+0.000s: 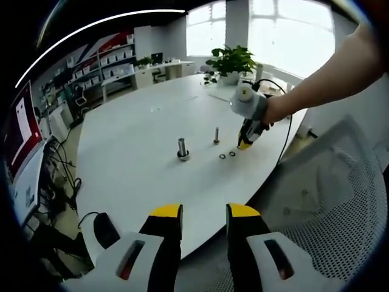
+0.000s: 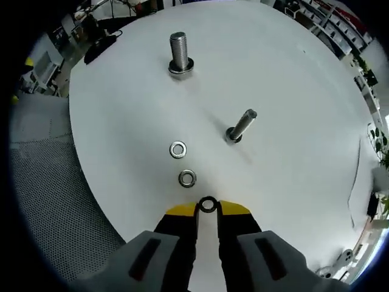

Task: Place the washer onto the threaded stud by aligning its center hole with the stud, sliding it down to the base, and recovering from edge contact or off-axis alignment until the washer reaches the visible bottom stop.

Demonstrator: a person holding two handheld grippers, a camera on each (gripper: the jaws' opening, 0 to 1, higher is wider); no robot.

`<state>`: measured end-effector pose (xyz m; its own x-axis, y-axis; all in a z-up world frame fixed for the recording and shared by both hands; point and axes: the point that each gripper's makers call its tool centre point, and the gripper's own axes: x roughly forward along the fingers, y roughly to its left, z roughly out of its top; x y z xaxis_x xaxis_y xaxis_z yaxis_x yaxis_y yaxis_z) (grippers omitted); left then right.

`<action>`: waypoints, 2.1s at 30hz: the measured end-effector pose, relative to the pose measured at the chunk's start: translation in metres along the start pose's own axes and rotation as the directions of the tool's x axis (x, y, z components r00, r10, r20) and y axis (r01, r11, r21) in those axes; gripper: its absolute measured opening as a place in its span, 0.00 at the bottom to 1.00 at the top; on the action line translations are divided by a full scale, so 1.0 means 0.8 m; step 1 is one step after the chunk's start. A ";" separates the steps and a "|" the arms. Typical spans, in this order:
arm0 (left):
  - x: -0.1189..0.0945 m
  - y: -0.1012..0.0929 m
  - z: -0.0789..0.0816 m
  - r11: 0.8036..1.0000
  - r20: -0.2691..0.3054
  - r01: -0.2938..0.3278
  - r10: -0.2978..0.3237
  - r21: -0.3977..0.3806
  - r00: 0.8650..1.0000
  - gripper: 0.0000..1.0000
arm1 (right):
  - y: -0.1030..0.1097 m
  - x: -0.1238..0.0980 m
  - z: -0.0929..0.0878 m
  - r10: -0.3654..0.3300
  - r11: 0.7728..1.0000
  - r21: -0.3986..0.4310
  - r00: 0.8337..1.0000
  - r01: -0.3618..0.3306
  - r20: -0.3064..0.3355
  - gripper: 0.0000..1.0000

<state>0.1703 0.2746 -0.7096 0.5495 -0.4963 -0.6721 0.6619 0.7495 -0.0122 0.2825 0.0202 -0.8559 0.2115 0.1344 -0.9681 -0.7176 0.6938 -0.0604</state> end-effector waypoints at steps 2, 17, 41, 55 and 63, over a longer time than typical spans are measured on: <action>0.000 0.000 0.001 1.000 0.003 -0.002 0.002 -0.002 1.000 0.27 | -0.004 -0.006 0.005 -0.006 1.000 0.004 1.000 0.006 0.010 0.14; 0.000 0.002 -0.001 1.000 -0.001 -0.007 0.007 -0.004 1.000 0.27 | -0.026 -0.034 0.058 -0.039 0.999 0.011 0.993 0.038 0.111 0.14; 0.000 0.001 -0.002 1.000 -0.008 -0.006 0.006 0.000 1.000 0.27 | -0.046 -0.049 0.069 -0.062 0.998 0.036 0.986 0.057 0.154 0.14; 0.002 -0.002 -0.003 1.000 -0.013 0.005 -0.005 0.004 1.000 0.27 | -0.051 -0.052 0.080 -0.066 0.998 0.032 0.983 0.062 0.169 0.14; 0.003 -0.003 -0.005 1.000 -0.020 0.008 -0.008 0.007 1.000 0.26 | -0.054 -0.054 0.085 -0.059 0.998 0.044 0.980 0.051 0.192 0.14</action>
<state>0.1682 0.2735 -0.7137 0.5335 -0.4933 -0.6870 0.6702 0.7421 -0.0124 0.3492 0.0325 -0.7949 0.3772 0.2269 -0.8979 -0.6759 0.7303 -0.0993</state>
